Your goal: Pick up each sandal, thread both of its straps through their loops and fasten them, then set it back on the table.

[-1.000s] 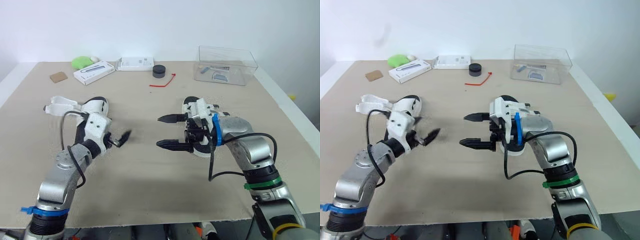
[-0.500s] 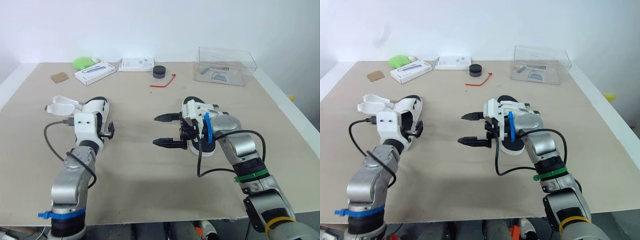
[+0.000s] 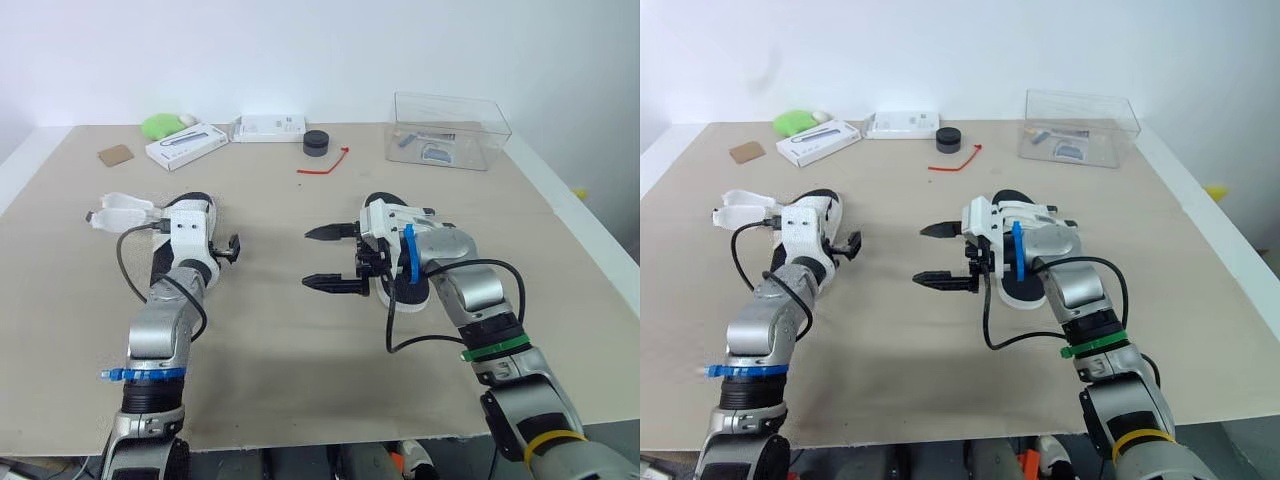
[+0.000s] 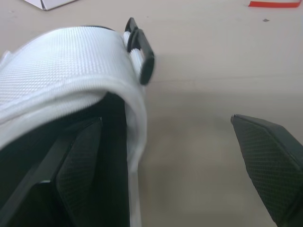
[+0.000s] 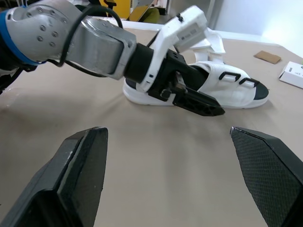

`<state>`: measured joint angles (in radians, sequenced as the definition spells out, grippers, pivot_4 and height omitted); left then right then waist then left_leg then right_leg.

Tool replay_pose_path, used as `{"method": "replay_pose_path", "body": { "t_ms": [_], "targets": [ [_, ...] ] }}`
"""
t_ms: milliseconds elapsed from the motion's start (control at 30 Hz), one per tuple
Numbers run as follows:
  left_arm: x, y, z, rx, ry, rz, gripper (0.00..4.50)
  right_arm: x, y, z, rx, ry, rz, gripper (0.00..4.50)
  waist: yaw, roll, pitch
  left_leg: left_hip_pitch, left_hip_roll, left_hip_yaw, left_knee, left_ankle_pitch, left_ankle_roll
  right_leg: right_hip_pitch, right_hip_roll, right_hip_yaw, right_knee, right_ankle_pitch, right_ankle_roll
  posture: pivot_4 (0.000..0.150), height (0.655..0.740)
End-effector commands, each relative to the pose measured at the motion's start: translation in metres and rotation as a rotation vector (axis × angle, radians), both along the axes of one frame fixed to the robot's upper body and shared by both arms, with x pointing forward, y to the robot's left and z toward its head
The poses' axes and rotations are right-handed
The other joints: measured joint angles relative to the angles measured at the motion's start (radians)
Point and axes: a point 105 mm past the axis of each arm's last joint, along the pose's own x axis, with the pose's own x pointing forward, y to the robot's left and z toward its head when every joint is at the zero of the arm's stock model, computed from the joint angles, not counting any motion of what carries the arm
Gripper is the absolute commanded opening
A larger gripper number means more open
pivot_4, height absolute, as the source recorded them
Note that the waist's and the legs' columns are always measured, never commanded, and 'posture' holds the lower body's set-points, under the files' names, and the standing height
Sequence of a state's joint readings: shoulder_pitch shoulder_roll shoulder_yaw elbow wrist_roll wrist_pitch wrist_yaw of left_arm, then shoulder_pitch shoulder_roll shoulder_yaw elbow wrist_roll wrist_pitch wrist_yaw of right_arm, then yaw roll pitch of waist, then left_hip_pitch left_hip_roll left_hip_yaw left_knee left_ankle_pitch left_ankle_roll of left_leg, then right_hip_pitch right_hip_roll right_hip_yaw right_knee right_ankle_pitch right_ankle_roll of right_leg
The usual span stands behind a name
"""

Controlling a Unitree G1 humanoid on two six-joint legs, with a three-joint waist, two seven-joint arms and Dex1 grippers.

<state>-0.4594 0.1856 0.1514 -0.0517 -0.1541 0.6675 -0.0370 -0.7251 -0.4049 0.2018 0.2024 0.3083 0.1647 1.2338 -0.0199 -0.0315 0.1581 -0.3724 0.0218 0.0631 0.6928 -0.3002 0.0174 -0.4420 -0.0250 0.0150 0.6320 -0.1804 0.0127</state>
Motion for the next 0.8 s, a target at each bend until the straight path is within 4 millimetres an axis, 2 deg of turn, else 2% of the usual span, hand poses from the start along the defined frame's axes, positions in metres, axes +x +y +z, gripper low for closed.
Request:
{"method": "replay_pose_path", "body": {
  "t_ms": [33,100,233,333,367,467,567,633,700,800],
  "targets": [
    [0.008,0.005,0.011,0.007,-0.041,0.01,4.24,0.001,0.0,0.014,0.024,-0.059,-0.01,4.47,0.0,0.0,0.0,0.0,0.0,0.0,0.0,0.0,0.0,0.0,0.0,0.0,0.0,0.0,0.0,0.15,0.74],
    [0.01,0.007,0.011,0.003,-0.041,0.022,3.77,0.002,-0.001,0.015,0.025,-0.06,-0.016,4.5,-0.001,0.0,0.0,0.0,0.0,0.0,0.0,0.0,0.0,0.0,0.0,0.0,0.0,0.0,0.0,0.15,0.74],
    [0.012,0.008,0.01,0.003,-0.041,0.009,1.98,0.002,-0.003,0.015,0.027,-0.058,-0.023,4.5,0.0,0.0,0.0,0.0,0.0,0.0,0.0,0.0,0.0,0.0,0.0,0.0,0.0,0.0,0.0,0.15,0.74],
    [0.013,0.008,0.009,0.003,-0.038,-0.002,0.39,0.002,-0.003,0.015,0.026,-0.054,-0.024,4.5,0.0,0.0,0.0,0.0,0.0,0.0,0.0,0.0,-0.001,0.0,0.0,0.0,0.0,0.0,0.0,0.15,0.74],
    [0.013,0.007,0.01,0.01,-0.043,-0.023,0.03,0.002,-0.003,0.014,0.027,-0.049,-0.024,4.5,0.0,0.0,0.0,0.0,0.0,0.0,0.0,0.0,-0.001,0.0,0.0,0.0,0.0,0.0,0.0,0.15,0.74],
    [0.011,0.002,0.018,0.039,-0.077,-0.1,0.03,0.002,-0.004,0.014,0.03,-0.042,-0.023,4.5,0.0,0.0,0.0,0.0,0.0,0.0,0.0,0.0,-0.001,0.0,-0.001,0.0,0.0,0.0,0.0,0.15,0.74],
    [-0.003,-0.017,0.031,0.18,-0.161,-0.318,0.03,0.002,-0.005,0.014,0.029,-0.038,-0.027,4.5,0.0,0.0,0.0,0.0,0.0,0.0,0.0,0.0,-0.001,0.0,-0.001,0.0,0.0,0.0,0.0,0.15,0.74],
    [-0.027,-0.037,0.034,0.319,-0.228,-0.55,0.03,0.002,-0.007,0.013,0.023,-0.036,-0.027,4.5,-0.001,0.0,0.0,-0.001,0.0,0.0,-0.001,0.0,-0.001,-0.001,-0.001,0.0,-0.001,0.0,-0.001,0.15,0.74],
    [-0.044,-0.048,0.031,0.4,-0.248,-0.688,0.03,0.002,-0.009,0.013,0.019,-0.034,-0.027,4.5,0.0,0.0,0.0,-0.001,0.001,0.001,-0.002,0.0,-0.003,-0.002,-0.004,0.0,-0.001,-0.001,-0.002,0.15,0.74],
    [-0.103,-0.06,0.011,0.548,-0.234,-1.056,0.03,0.001,-0.011,0.011,0.005,-0.034,-0.024,4.5,-0.003,0.0,0.0,-0.001,0.001,0.001,-0.003,-0.001,-0.004,-0.003,-0.006,-0.003,-0.002,-0.002,-0.003,0.15,0.74]
  ]
}}
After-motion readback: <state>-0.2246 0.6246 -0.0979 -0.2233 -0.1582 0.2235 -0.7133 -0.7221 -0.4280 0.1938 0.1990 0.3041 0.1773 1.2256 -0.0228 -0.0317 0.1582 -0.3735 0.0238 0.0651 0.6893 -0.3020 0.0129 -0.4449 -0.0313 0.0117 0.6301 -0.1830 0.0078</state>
